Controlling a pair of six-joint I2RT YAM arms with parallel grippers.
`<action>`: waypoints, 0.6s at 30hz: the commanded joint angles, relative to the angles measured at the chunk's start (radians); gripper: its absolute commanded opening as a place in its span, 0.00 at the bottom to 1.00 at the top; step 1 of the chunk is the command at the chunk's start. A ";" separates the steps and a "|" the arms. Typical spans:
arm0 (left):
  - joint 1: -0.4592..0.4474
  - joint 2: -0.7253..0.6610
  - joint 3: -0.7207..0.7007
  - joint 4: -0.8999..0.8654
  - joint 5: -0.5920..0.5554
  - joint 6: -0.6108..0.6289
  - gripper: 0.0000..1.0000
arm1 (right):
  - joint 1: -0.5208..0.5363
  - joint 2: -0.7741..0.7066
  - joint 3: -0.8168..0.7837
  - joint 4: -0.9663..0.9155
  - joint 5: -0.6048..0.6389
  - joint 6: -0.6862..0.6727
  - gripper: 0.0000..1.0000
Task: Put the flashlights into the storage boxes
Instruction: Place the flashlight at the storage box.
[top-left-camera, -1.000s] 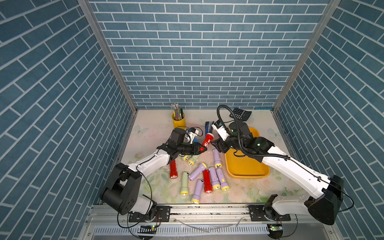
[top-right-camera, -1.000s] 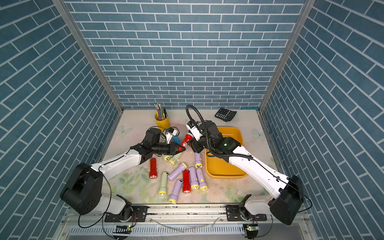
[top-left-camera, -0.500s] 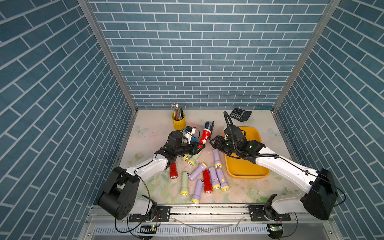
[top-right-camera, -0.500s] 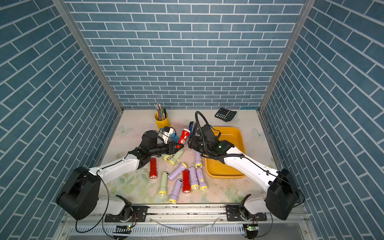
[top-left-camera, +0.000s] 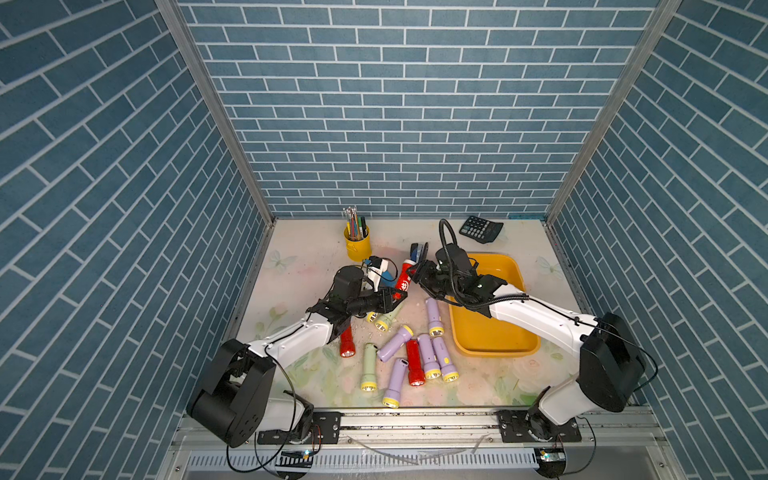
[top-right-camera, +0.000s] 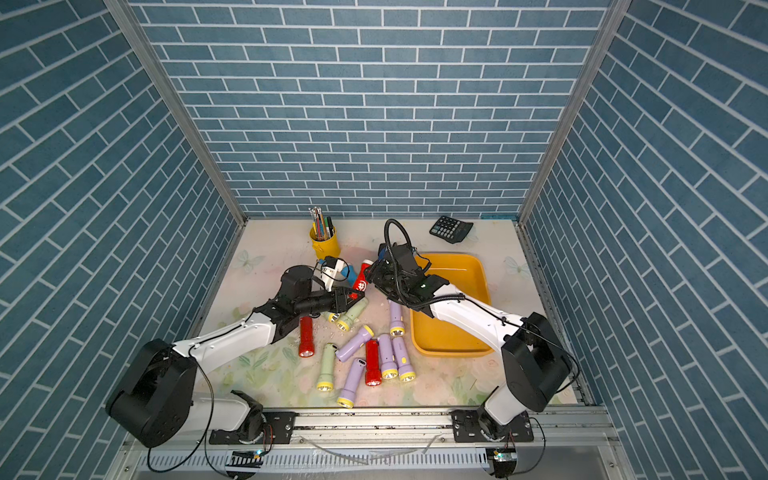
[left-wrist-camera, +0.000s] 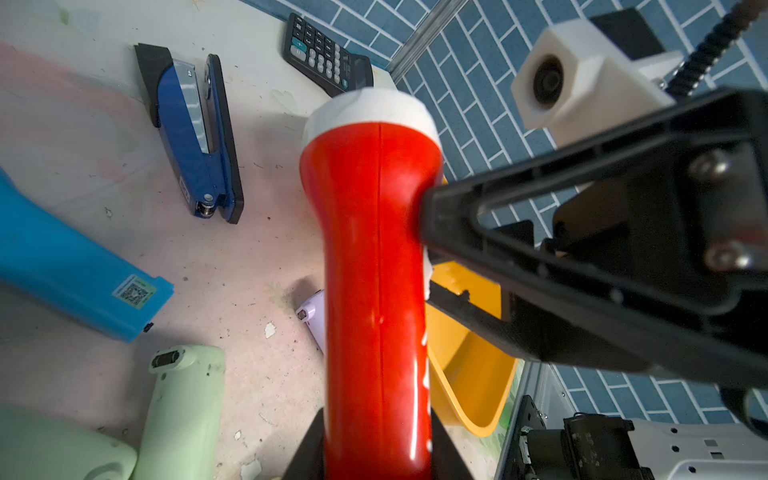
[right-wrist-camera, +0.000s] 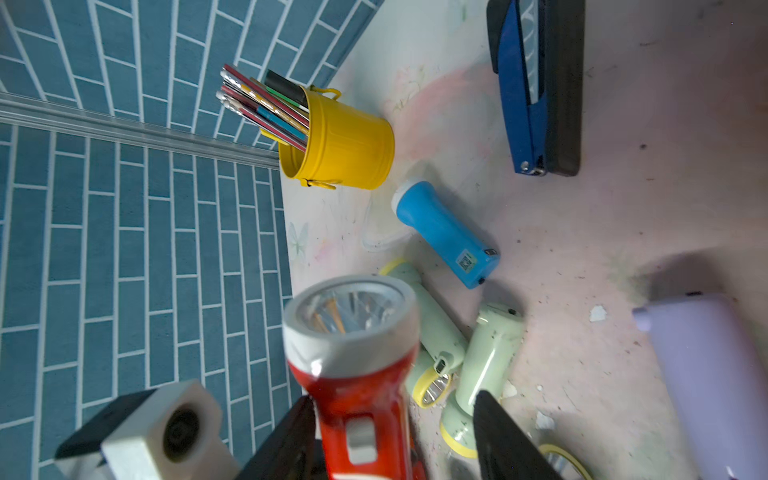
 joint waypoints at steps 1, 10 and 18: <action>-0.004 -0.031 -0.008 0.043 0.019 0.029 0.20 | -0.009 0.036 0.056 0.061 -0.012 0.052 0.61; -0.004 -0.037 -0.014 0.047 0.022 0.032 0.20 | -0.008 0.088 0.073 0.093 -0.068 0.089 0.51; -0.006 -0.031 -0.011 0.020 0.010 0.033 0.27 | -0.013 0.071 0.054 0.084 -0.061 0.077 0.29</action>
